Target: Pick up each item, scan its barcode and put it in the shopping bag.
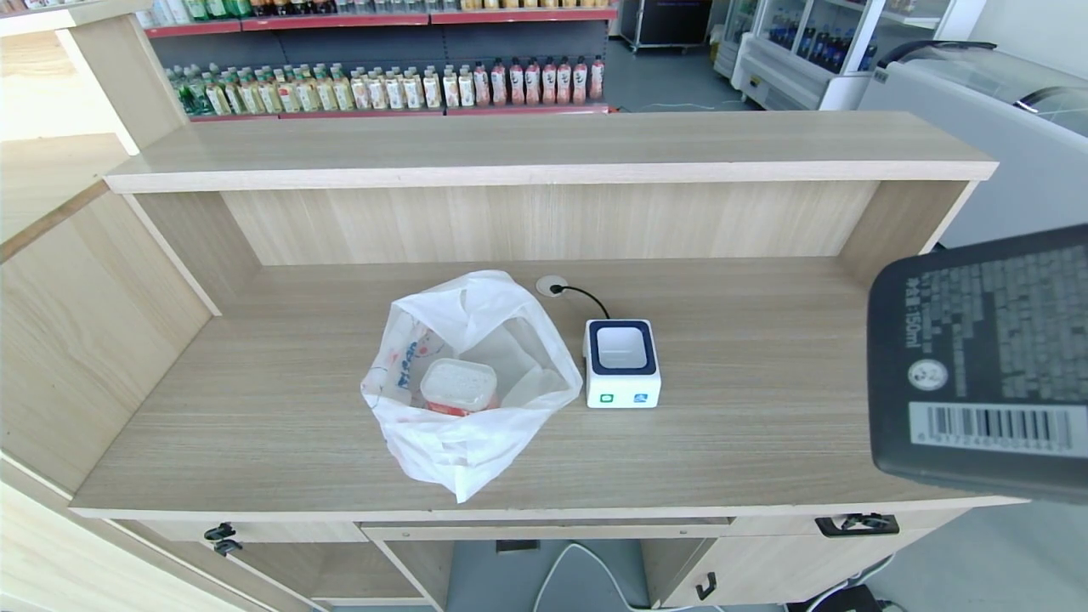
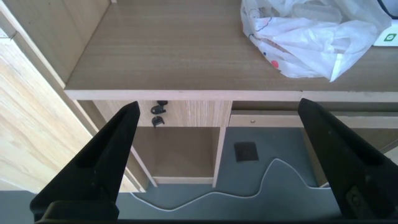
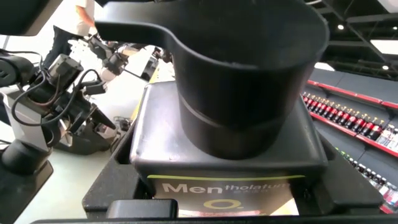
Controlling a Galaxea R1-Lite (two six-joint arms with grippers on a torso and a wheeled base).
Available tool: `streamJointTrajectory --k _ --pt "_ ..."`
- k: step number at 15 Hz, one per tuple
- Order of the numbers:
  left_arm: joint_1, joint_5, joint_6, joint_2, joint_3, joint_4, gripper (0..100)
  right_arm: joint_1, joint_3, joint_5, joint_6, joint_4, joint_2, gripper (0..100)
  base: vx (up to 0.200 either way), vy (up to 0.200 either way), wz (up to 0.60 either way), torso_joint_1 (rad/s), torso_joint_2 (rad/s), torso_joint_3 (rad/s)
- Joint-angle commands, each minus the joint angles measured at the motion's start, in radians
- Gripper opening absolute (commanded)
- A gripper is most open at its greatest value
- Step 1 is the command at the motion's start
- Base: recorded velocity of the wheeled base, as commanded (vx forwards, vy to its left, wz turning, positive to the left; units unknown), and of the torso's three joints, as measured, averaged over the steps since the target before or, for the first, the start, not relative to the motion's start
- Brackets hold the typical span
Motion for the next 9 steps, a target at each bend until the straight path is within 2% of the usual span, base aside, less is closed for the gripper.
streamJointTrajectory --k 1,9 --pt "0.0 0.0 -0.001 0.0 0.0 0.0 100 0.001 0.002 0.0 -0.001 0.0 -0.026 0 0.0 0.0 0.0 0.0 0.0 0.0" --pt "0.0 -0.002 0.001 0.0 0.0 0.0 100 0.052 -0.005 0.002 -0.03 0.01 -0.017 0 0.0 0.0 0.0 0.0 0.0 0.0"
